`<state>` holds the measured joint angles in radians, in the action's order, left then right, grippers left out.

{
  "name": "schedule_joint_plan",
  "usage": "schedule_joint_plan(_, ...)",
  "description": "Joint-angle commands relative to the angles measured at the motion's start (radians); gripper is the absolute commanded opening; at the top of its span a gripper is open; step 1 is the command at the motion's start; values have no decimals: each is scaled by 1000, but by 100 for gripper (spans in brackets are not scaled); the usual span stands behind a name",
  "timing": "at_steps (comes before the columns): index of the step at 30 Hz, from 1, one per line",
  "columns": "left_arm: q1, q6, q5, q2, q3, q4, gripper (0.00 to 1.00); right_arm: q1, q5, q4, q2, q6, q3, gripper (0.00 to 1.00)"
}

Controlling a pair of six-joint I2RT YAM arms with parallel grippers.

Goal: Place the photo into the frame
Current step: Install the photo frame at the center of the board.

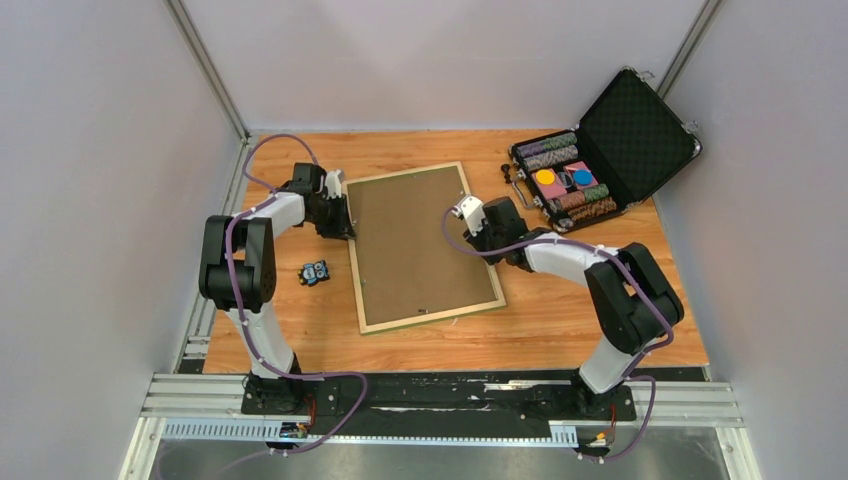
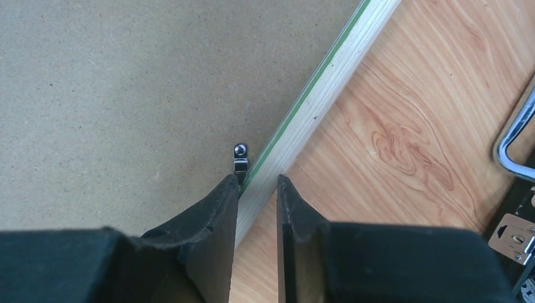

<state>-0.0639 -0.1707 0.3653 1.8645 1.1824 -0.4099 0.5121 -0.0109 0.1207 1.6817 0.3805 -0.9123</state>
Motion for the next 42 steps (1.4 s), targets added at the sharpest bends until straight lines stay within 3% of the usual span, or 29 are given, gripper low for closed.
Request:
schedule_joint_plan(1,10,56,5,-6,26,-20,0,-18,93,-52,-24,30,-2,27)
schedule_joint_plan(5,9,55,7,-9,24,-18,0,-57,-3,51,-21,-99,-93,44)
schedule_joint_plan(9,10,54,8,-12,22,-20,0,-89,-57,132,-10,-200,-176,48)
schedule_joint_plan(20,10,54,11,-12,22,-17,0,-113,-208,207,26,-243,-203,45)
schedule_joint_plan(42,10,53,14,1,23,-16,0,-104,-183,198,93,-226,-157,34)
